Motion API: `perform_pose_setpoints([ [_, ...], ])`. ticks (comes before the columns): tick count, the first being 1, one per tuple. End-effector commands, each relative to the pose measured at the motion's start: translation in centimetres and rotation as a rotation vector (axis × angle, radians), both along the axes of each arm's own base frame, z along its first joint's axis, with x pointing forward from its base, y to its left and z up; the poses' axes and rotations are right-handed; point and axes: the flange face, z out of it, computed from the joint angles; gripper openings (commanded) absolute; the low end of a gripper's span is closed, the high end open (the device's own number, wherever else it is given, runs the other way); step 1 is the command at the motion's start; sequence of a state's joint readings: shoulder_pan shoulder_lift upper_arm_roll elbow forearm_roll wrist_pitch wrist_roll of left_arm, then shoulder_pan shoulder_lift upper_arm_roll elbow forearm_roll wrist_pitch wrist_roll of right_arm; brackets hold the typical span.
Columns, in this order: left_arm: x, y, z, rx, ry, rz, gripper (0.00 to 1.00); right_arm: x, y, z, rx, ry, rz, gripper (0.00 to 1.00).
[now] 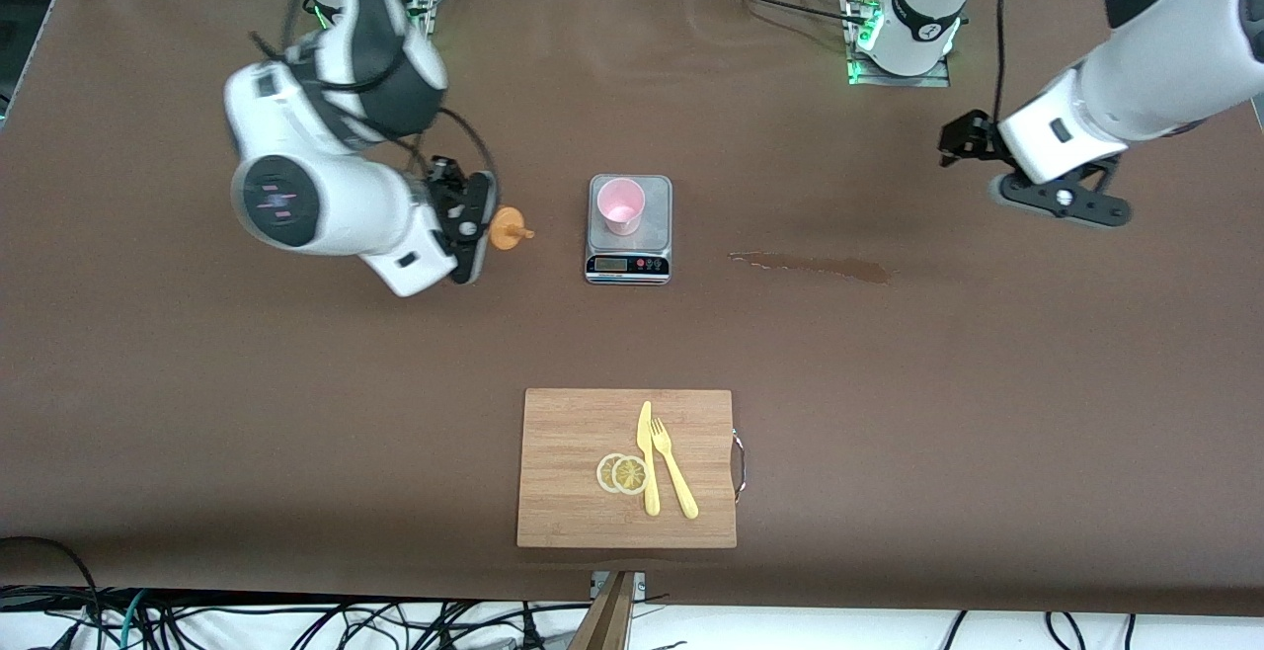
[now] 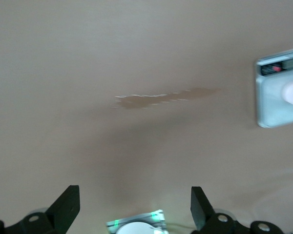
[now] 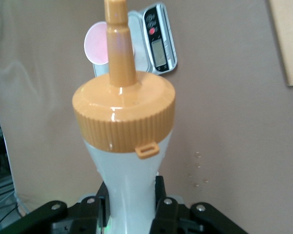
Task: Add sauce to pink cup with both arms
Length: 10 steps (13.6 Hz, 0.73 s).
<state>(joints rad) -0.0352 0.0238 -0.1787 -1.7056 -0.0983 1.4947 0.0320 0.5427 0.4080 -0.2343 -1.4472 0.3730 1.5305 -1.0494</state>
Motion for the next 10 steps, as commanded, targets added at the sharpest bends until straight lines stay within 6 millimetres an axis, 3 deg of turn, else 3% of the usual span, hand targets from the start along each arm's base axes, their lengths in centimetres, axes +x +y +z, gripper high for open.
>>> perform_pose_setpoints([
  [1,-0.8,-5.3,-0.8,-0.008,0.029,0.017,1.0,0.5,-6.9,1.4,0.171,-0.026,-0.021,0.13],
  [4,-0.4,-7.4,-1.7,-0.017,0.008,0.028,1.0,1.5,-14.4,0.3,0.34,-0.082,0.013,0.14],
  [6,0.1,-7.7,-1.8,-0.031,-0.016,0.032,1.0,1.1,-19.5,-1.8,0.429,-0.137,0.048,0.14],
  [8,0.5,-9.8,-2.8,-0.079,-0.015,0.07,1.0,0.2,-24.5,-4.7,0.524,-0.176,0.074,0.14],
  [10,0.8,-10.7,-2.8,-0.085,-0.028,0.109,1.0,-1.1,-28.3,-8.1,0.603,-0.221,0.092,0.14],
])
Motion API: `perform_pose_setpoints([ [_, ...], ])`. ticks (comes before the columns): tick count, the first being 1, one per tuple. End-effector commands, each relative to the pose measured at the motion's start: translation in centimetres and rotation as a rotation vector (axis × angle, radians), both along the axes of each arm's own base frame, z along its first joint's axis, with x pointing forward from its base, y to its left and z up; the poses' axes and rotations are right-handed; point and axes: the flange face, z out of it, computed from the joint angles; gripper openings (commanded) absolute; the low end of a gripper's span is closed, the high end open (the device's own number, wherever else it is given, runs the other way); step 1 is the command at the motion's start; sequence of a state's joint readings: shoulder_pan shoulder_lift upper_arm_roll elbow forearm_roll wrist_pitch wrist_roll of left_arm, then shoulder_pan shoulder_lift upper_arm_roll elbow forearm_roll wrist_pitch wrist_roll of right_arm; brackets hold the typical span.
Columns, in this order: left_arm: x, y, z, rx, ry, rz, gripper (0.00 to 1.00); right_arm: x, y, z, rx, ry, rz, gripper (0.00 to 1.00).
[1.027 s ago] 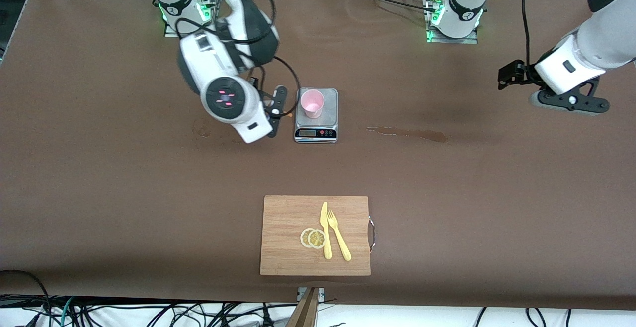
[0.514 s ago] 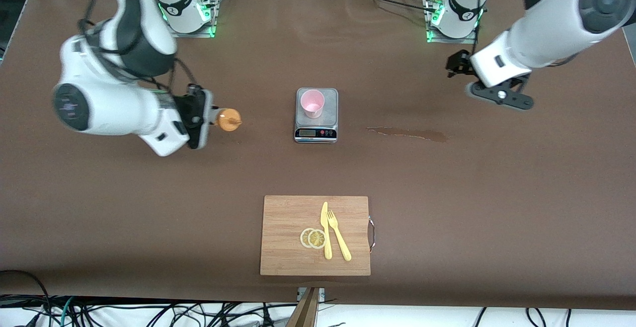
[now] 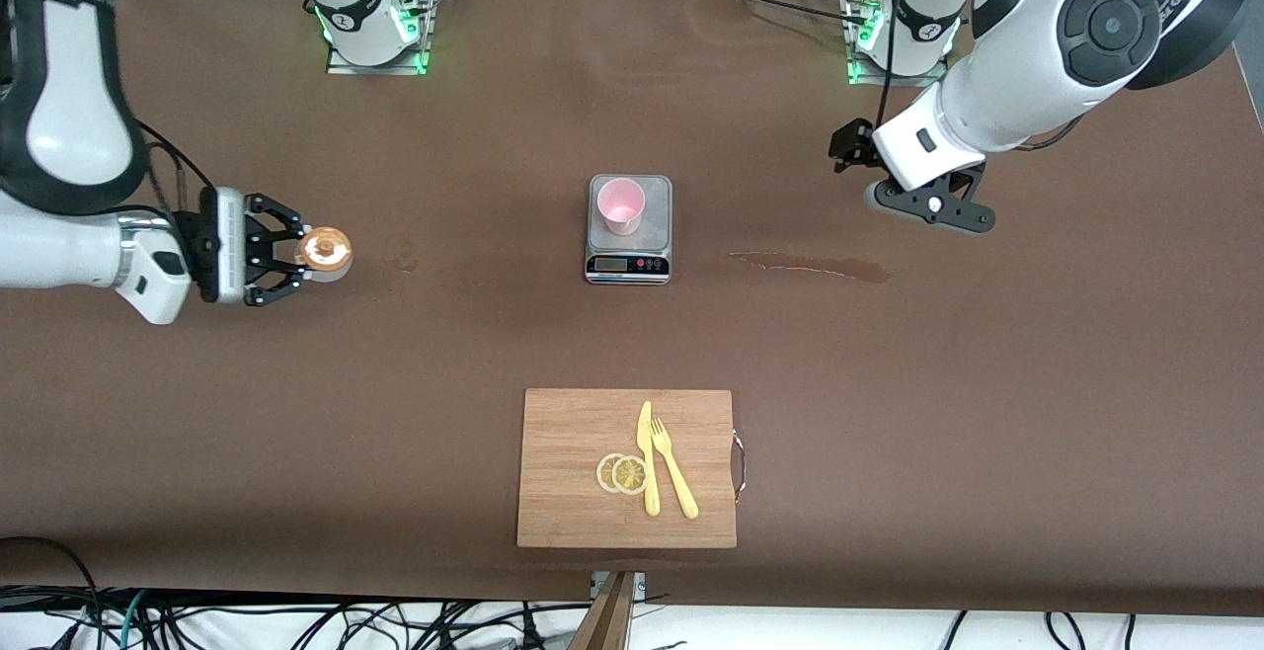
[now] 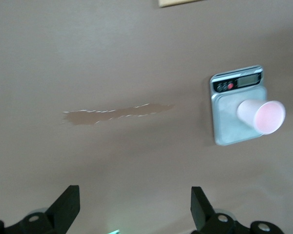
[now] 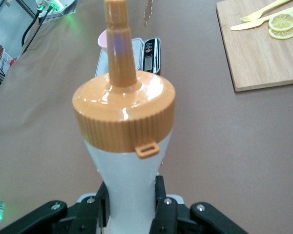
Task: Add sauce to pink cup with both arms
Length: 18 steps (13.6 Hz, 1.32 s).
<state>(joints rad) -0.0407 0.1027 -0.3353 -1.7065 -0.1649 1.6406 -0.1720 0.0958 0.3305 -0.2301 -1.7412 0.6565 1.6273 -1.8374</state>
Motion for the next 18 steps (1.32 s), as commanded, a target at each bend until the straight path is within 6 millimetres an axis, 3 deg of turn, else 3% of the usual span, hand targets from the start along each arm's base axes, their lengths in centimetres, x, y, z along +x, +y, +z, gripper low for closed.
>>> perform_pose_setpoints([
  [1,0.5,-1.0,0.5,-0.019,-0.012,0.032,1.0,-3.2,-2.9,-3.7,0.139,-0.097,0.022,0.14],
  [3,0.8,1.0,1.0,-0.009,0.001,0.035,1.0,-4.9,-4.9,-7.1,0.215,-0.14,0.012,0.15],
  [5,1.7,3.6,2.9,0.05,-0.036,-0.005,1.0,-5.7,-6.1,-10.1,0.283,-0.18,0.035,0.15],
  [8,1.8,6.3,5.2,0.102,-0.038,-0.022,1.0,-6.2,-6.4,-15.6,0.405,-0.23,0.063,0.15],
  [11,1.4,8.4,6.6,0.115,-0.041,0.01,1.0,-6.7,-6.8,-18.4,0.416,-0.215,0.056,0.17],
  [13,1.3,8.7,6.7,0.115,-0.039,0.016,1.0,-6.8,-6.7,-20.9,0.438,-0.206,0.035,0.17],
  [15,1.3,8.6,6.7,0.116,-0.036,0.014,1.0,-7.0,-6.6,-21.8,0.437,-0.194,0.032,0.18],
  [17,1.6,9.0,7.4,0.116,-0.049,0.029,1.0,-7.3,-6.6,-22.7,0.438,-0.174,0.025,0.26],
  [18,1.6,9.9,7.7,0.119,-0.037,0.044,1.0,-7.4,-6.6,-23.3,0.442,-0.166,0.016,0.36],
])
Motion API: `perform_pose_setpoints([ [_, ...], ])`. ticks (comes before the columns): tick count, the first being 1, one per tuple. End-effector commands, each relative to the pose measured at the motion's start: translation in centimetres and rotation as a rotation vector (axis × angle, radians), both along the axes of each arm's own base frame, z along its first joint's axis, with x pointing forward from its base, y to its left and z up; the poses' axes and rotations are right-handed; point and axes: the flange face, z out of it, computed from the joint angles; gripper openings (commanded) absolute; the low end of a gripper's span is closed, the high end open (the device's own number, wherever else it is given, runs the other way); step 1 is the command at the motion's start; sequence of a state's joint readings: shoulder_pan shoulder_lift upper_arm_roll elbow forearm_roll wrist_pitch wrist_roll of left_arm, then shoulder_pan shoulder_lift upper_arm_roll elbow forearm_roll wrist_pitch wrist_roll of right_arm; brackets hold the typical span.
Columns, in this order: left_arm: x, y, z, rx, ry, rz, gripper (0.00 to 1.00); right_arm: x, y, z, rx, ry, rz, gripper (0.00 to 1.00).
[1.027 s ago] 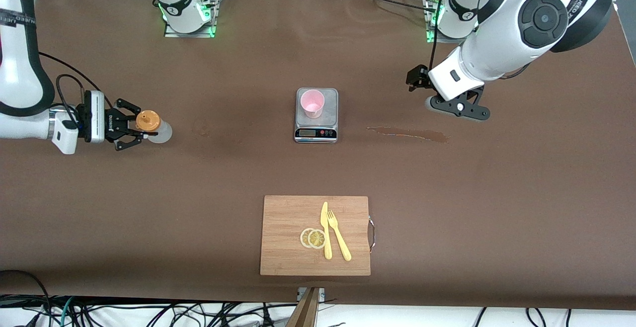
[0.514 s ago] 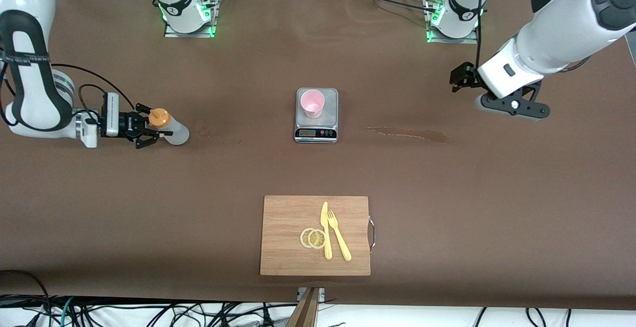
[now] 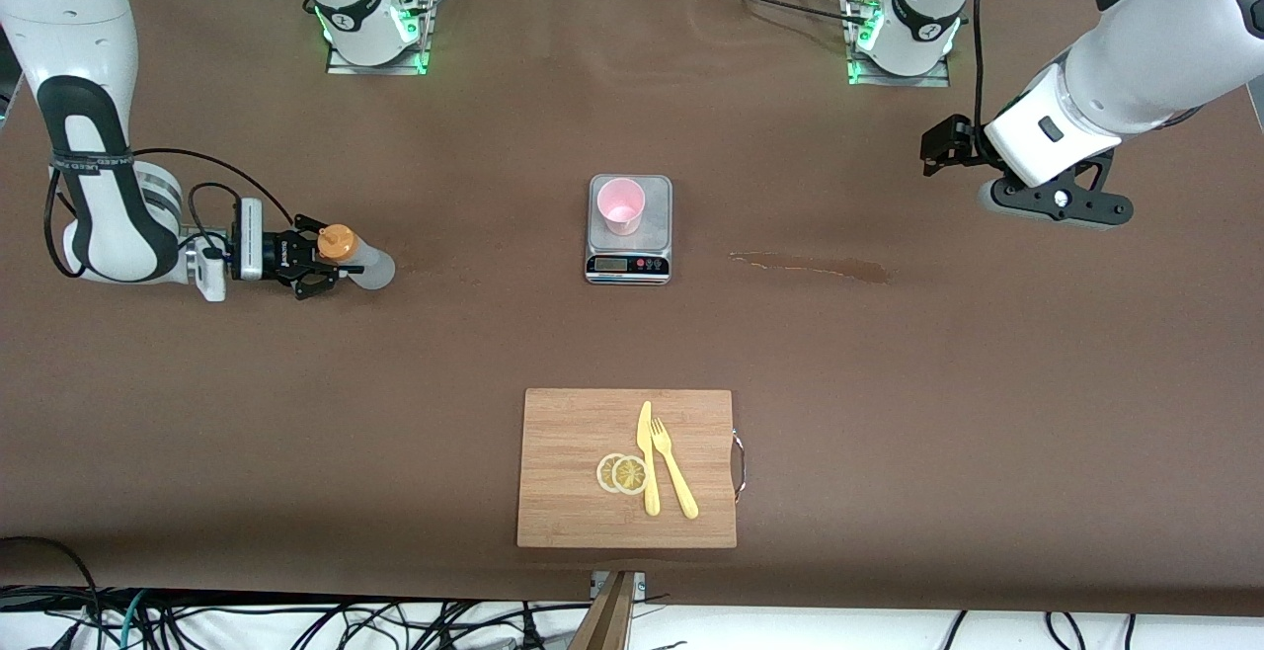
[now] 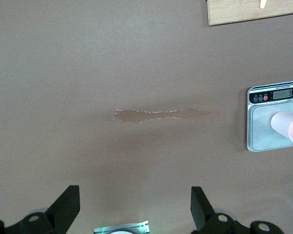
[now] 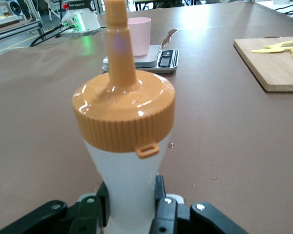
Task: Add sauce to pink cup with both arms
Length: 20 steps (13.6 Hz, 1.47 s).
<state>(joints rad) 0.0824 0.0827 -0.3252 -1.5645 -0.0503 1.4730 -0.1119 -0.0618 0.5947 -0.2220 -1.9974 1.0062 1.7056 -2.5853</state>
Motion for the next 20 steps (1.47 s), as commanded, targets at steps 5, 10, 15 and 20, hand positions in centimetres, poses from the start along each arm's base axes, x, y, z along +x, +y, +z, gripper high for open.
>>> perform_pose_setpoints([
  [5,0.1,4.7,2.5,0.013,-0.014,0.027,1.0,2.1,-0.4,1.2,0.009,-0.016,-0.012,1.0],
  [10,-2.0,8.2,5.0,0.028,-0.079,0.0,1.0,3.1,-3.7,8.2,-0.117,-0.075,0.062,1.0],
  [15,-2.1,10.1,4.7,0.028,-0.1,0.038,1.0,1.6,-7.8,20.7,-0.447,-0.047,0.092,1.0],
  [20,-3.1,11.3,4.7,0.026,-0.149,0.063,1.0,-0.1,-6.1,32.4,-0.779,0.052,-0.098,1.0],
])
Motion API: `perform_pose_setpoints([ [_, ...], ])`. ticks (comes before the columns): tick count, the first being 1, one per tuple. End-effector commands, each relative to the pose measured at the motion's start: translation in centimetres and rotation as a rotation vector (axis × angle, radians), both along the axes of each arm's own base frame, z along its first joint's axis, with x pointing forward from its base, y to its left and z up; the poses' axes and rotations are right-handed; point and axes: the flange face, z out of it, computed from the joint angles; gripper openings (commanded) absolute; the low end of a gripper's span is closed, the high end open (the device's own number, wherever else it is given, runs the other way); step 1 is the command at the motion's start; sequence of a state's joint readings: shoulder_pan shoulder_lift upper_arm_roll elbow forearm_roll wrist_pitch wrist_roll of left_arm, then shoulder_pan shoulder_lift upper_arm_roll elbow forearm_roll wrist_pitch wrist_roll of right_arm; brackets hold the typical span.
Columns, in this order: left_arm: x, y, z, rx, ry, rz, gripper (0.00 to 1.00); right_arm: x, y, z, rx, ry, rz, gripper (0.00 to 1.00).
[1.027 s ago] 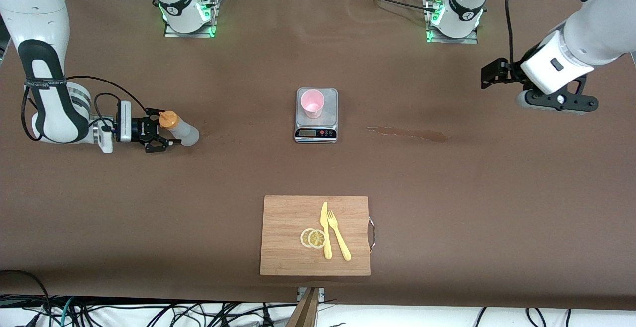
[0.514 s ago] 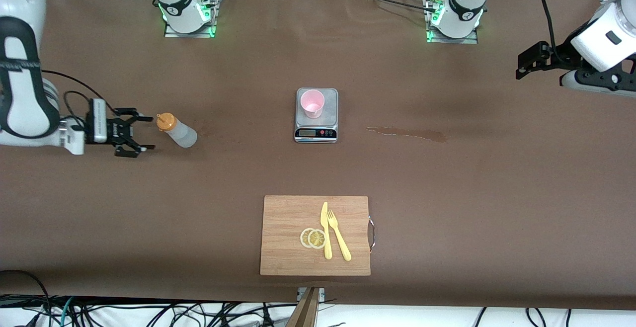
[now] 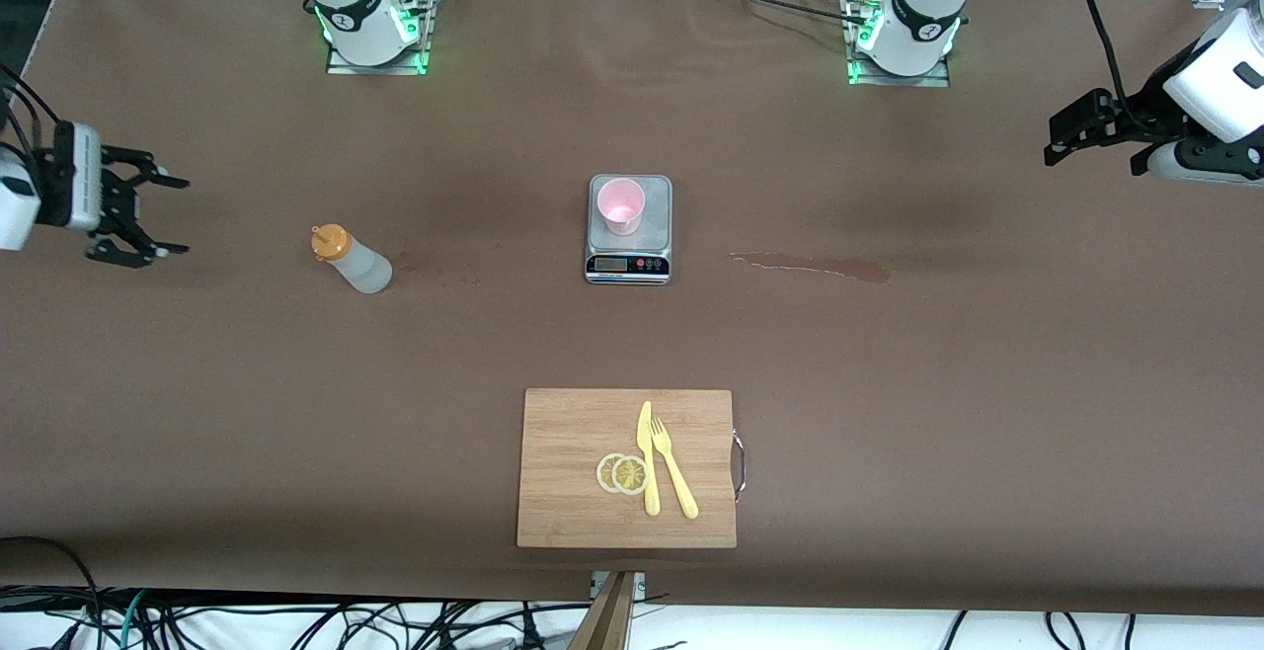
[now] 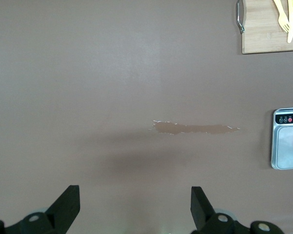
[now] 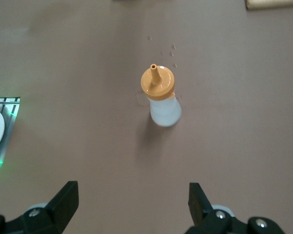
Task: Add sauce to pink cup with both arms
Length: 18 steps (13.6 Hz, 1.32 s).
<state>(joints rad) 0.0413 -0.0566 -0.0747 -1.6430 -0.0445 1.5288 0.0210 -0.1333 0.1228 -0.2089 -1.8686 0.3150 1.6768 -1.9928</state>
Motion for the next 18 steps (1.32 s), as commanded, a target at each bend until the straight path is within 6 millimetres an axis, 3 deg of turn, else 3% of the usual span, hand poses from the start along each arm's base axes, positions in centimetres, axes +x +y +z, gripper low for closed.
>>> perform_pose_setpoints([
  [1,-1.4,0.1,0.5,0.024,-0.023,-0.014,1.0,-1.4,3.2,6.4,-0.177,0.003,-0.135,1.0],
  [5,-2.0,-0.5,0.7,0.025,-0.027,-0.025,1.0,-3.1,5.9,12.6,-0.333,0.001,-0.485,1.0],
  [9,-2.1,-1.9,-1.7,0.022,0.008,-0.054,1.0,-3.2,8.5,17.4,-0.429,-0.022,-0.843,1.0],
  [11,-1.5,-0.6,-2.8,0.043,-0.029,-0.044,1.0,-3.0,9.9,18.3,-0.423,-0.005,-0.989,1.0],
  [14,-2.3,0.1,-1.6,0.069,-0.048,-0.039,1.0,-2.8,12.2,19.9,-0.402,0.028,-1.19,1.0],
  [18,-2.3,-0.4,-1.3,0.111,-0.051,-0.057,1.0,-3.2,12.5,20.2,-0.413,0.076,-1.281,1.0],
])
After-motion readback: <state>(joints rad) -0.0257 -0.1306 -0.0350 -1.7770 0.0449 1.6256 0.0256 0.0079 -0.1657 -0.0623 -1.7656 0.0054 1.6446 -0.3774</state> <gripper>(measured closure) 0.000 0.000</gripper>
